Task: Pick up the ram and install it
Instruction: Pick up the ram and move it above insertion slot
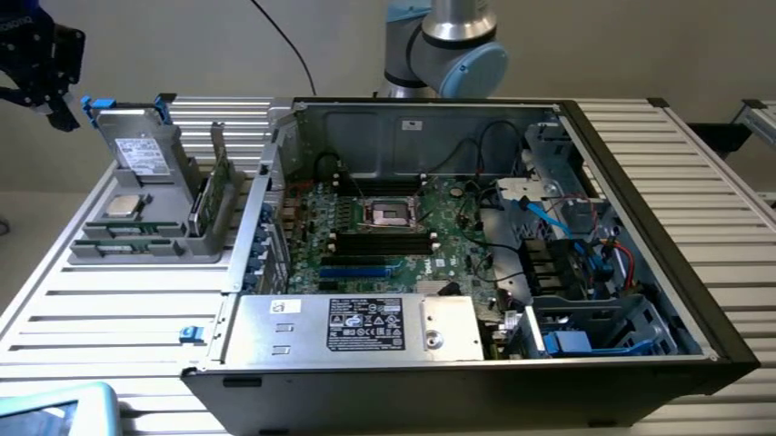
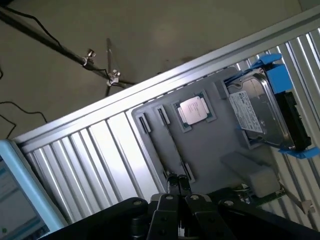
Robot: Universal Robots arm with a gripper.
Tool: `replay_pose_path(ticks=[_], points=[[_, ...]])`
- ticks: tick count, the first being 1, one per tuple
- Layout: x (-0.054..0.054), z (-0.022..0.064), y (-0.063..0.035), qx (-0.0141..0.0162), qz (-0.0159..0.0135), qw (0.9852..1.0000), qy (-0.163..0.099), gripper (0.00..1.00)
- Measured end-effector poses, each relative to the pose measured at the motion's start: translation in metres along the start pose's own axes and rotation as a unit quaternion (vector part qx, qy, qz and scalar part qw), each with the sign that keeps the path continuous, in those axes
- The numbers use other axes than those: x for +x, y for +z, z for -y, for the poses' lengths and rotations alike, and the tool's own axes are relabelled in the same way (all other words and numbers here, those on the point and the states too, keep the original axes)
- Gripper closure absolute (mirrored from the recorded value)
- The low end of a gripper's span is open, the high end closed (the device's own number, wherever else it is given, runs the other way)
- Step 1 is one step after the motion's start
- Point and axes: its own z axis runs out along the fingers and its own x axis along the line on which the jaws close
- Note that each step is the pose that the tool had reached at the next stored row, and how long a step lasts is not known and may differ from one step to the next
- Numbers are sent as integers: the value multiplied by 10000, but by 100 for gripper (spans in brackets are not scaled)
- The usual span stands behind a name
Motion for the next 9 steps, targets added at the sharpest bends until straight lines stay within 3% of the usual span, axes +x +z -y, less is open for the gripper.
replay_pose_path(ticks=[4, 9], points=[[0, 0, 2, 12, -30, 9994, -359, 89], [0, 0, 2, 15, -37, 9992, -392, 89]])
